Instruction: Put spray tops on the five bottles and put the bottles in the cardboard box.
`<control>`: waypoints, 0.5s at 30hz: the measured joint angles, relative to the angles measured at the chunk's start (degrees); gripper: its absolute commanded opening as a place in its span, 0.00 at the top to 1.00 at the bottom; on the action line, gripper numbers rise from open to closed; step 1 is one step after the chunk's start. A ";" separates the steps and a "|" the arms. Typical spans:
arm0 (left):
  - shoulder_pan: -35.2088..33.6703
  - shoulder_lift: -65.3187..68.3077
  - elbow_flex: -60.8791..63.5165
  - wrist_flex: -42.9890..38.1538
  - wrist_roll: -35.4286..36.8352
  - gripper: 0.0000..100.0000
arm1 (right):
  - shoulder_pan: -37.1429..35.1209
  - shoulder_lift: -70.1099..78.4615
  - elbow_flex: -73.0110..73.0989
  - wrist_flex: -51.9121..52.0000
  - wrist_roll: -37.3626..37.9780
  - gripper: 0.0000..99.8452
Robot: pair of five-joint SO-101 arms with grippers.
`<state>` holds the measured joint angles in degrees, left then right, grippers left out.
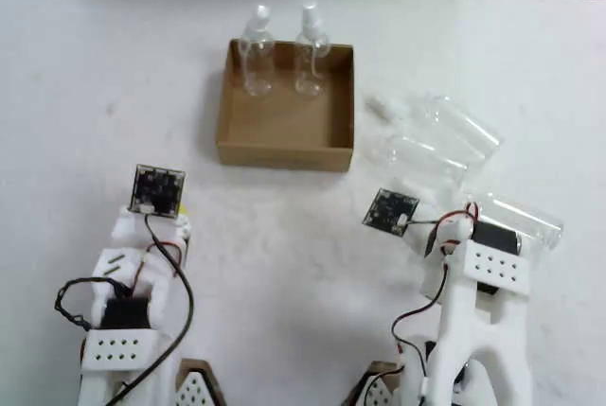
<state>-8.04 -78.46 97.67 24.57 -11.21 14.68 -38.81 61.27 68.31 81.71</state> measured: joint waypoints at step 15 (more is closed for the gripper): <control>1.58 0.00 0.00 0.00 -5.63 0.96 | 1.93 0.00 8.35 -11.96 6.68 0.75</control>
<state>-6.46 -78.46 97.67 24.57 -16.84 16.62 -38.81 69.63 56.35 88.40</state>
